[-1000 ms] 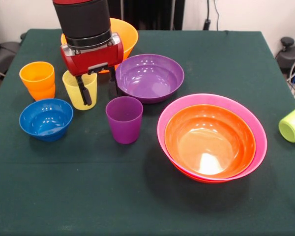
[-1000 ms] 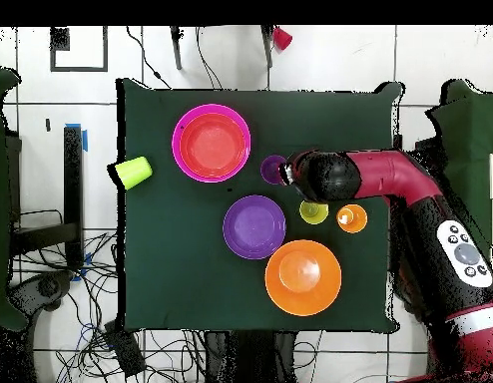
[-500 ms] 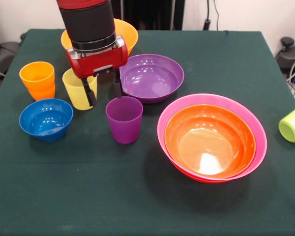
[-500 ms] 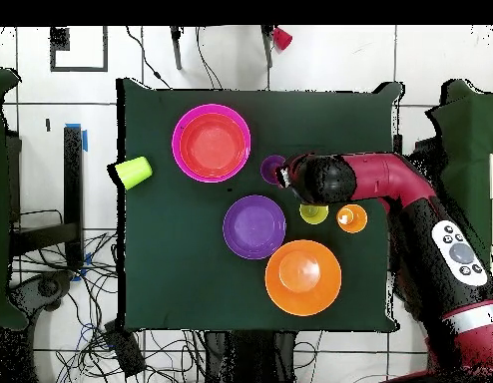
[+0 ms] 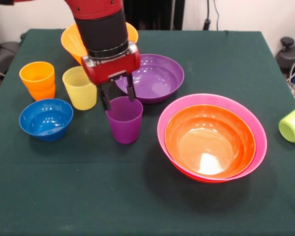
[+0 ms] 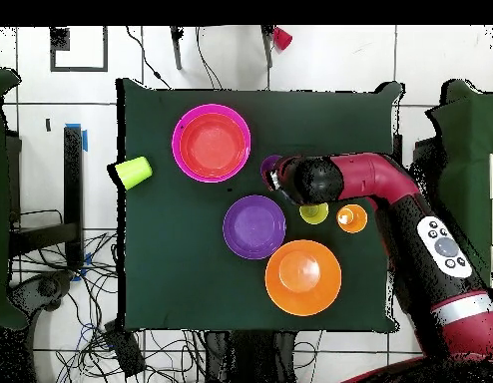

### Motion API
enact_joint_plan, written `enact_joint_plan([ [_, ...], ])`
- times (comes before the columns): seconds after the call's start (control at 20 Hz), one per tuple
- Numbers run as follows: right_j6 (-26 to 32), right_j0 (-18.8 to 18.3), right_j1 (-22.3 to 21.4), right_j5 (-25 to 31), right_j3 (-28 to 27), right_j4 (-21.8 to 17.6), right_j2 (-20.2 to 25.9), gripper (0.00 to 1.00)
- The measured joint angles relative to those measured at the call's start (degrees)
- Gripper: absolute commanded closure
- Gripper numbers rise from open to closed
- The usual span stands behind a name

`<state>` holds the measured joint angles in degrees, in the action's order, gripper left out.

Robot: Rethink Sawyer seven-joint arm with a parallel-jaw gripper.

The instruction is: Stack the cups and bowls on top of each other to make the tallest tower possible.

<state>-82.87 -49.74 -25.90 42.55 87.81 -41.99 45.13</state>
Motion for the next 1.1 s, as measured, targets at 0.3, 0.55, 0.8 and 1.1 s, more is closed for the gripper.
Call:
enact_joint_plan([
  [0.3, 0.0, 0.7, 1.4, 0.0, -0.3, -0.2, 0.0, 0.0],
  [0.55, 0.0, 1.5, 3.2, 0.0, -1.3, 0.0, 0.5, 0.0],
  [0.8, 0.0, 1.7, 4.7, 0.0, -2.1, 0.1, 0.8, 0.0],
  [1.1, 0.0, 1.8, 5.2, 0.0, -3.5, 0.2, 1.2, 0.0],
])
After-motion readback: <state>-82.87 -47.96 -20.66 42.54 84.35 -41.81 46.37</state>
